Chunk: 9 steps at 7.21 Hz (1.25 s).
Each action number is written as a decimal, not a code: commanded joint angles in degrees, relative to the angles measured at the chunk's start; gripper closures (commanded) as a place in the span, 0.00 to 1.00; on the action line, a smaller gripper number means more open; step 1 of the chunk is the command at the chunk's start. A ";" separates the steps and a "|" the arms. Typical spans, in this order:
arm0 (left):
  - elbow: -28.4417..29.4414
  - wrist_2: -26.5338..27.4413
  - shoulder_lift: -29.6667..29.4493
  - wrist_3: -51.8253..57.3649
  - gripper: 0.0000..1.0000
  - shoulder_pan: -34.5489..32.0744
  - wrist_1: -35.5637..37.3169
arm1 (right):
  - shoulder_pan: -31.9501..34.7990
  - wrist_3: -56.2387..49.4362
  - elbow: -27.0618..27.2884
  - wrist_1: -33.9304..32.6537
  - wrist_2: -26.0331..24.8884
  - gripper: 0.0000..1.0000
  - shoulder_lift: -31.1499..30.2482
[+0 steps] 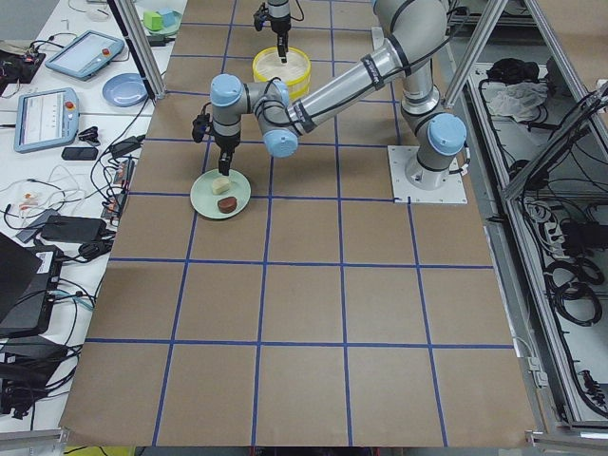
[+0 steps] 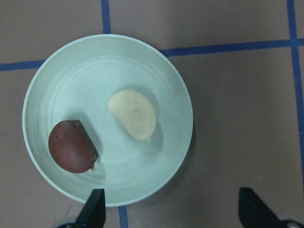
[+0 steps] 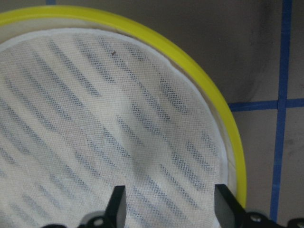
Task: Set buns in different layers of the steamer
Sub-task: 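Grasp the top tier rim with the right gripper while the left grasps the white bun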
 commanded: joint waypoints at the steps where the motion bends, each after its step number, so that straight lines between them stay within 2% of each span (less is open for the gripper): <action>1: 0.78 0.04 -4.86 2.78 0.00 0.39 6.20 | -0.10 0.64 -0.36 0.07 0.39 0.17 -0.69; 3: 2.01 0.22 -7.07 2.89 0.00 0.48 6.23 | -0.54 -0.41 -2.21 0.42 0.66 0.14 -2.01; 4: 2.19 0.48 -7.51 3.15 0.07 0.74 6.23 | -1.50 -4.24 -2.21 0.33 -0.04 0.16 -1.67; 5: 2.36 0.48 -7.69 3.15 0.24 0.92 6.23 | -3.07 -7.84 -1.69 0.59 -0.13 0.21 -1.32; 6: 2.36 0.48 -7.95 3.07 0.59 0.92 6.23 | -3.09 -6.66 -1.42 1.29 -0.05 0.30 -0.35; 7: 2.36 0.48 -7.95 3.15 0.82 0.92 6.23 | -3.17 -6.56 -1.33 1.38 -0.05 0.41 0.61; 8: 2.36 0.66 -7.95 2.98 1.00 0.92 6.14 | -3.18 -6.65 -1.16 1.39 -0.05 0.59 1.23; 9: 2.54 0.48 -7.69 2.80 1.00 0.92 5.96 | -3.35 -6.82 -1.15 1.39 -0.05 0.79 1.24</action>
